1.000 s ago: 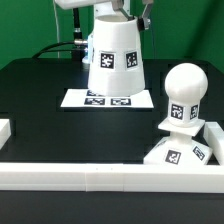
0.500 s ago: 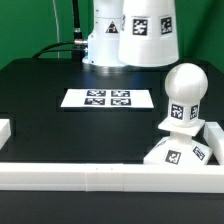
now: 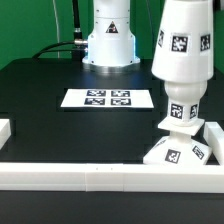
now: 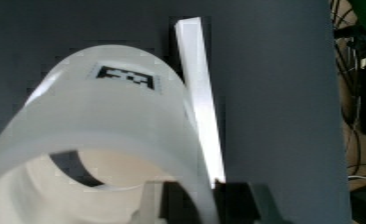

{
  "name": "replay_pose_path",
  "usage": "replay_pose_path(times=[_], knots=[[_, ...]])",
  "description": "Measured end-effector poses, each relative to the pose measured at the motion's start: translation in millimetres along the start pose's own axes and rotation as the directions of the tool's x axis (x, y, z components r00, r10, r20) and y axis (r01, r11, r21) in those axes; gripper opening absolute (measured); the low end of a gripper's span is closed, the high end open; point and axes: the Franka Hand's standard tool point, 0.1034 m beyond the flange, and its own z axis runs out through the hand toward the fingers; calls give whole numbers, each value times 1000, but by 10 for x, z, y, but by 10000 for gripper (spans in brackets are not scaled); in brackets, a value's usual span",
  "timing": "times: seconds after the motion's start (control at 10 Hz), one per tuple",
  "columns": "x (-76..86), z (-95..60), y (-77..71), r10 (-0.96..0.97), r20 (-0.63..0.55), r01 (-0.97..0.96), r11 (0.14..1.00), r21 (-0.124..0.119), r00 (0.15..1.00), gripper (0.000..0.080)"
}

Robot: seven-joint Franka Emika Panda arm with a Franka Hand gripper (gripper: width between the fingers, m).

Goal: Assemble lamp

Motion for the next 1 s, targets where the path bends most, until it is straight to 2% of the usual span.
replay_pose_path(times=[0.5, 0.9, 1.0], knots=[[81, 358, 114, -6, -2, 6, 1000, -12, 1000, 45], [72, 431, 147, -3, 9, 3, 1000, -15, 1000, 45], [69, 433, 148, -2, 10, 3, 1000, -15, 1000, 122]])
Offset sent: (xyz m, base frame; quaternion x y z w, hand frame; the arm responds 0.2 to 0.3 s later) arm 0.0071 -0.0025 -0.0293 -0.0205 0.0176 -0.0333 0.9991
